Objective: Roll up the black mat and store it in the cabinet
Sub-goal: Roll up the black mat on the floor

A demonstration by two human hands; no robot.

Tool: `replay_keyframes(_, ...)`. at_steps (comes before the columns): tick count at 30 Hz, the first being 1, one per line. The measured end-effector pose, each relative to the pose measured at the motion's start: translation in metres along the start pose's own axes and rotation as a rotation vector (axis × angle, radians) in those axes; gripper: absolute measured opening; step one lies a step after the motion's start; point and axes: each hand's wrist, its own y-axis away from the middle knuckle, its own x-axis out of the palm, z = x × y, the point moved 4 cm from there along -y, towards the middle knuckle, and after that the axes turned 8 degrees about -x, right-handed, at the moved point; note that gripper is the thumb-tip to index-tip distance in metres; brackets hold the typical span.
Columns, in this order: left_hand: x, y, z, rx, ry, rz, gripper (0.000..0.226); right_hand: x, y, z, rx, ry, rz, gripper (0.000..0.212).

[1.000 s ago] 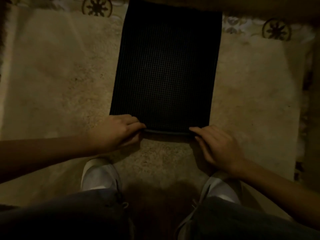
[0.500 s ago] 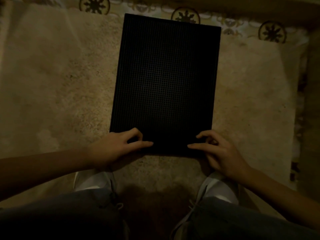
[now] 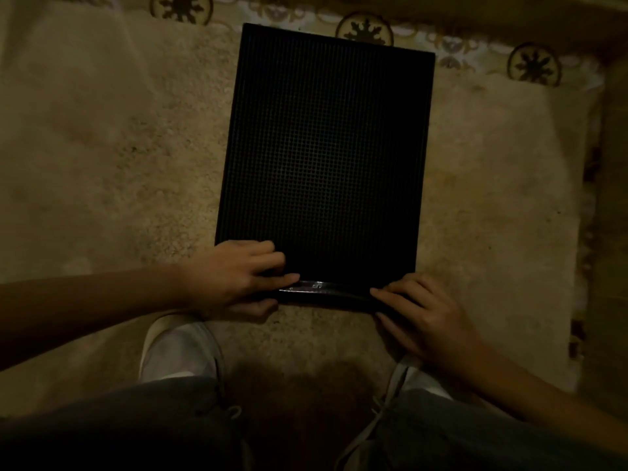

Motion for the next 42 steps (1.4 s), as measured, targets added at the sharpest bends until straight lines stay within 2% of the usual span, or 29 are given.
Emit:
replay_keyframes(6, 0.005, 0.003, -0.003, -0.027, -0.091, 0.042, 0.049, -0.005, -0.010, 0.000, 0.000, 0.025, 0.075, 0.036)
replay_keyframes(10, 0.012, 0.009, -0.018, -0.159, -0.216, 0.032, 0.047, -0.007, -0.013, -0.007, 0.013, 0.005, 0.124, 0.038)
replay_keyframes(16, 0.023, 0.007, -0.021, -0.351, -0.242, 0.028, 0.050, -0.015, -0.023, -0.025, -0.015, -0.096, 0.204, 0.038)
replay_keyframes(20, 0.017, -0.002, -0.011, -0.319, -0.205, -0.009, 0.042, -0.019, -0.030, -0.034, 0.031, -0.208, 0.218, 0.029)
replay_keyframes(23, 0.014, -0.004, -0.005, -0.306, -0.123, -0.059, 0.036, -0.022, -0.033, -0.038, 0.115, -0.302, 0.186, 0.029)
replay_keyframes(27, 0.014, 0.000, 0.001, -0.147, -0.144, -0.043, 0.041, -0.021, -0.034, -0.046, 0.199, -0.408, 0.209, 0.033)
replay_keyframes(32, 0.012, -0.001, 0.005, -0.184, -0.123, -0.076, 0.048, -0.024, -0.044, -0.056, 0.251, -0.522, 0.248, 0.037)
replay_keyframes(36, 0.005, -0.008, 0.012, -0.239, -0.076, -0.071, 0.044, -0.022, -0.040, -0.053, 0.245, -0.395, 0.176, 0.040)
replay_keyframes(42, -0.008, -0.025, 0.024, -0.248, -0.015, -0.068, 0.040, -0.021, -0.041, -0.021, 0.187, 0.085, 0.046, 0.041)
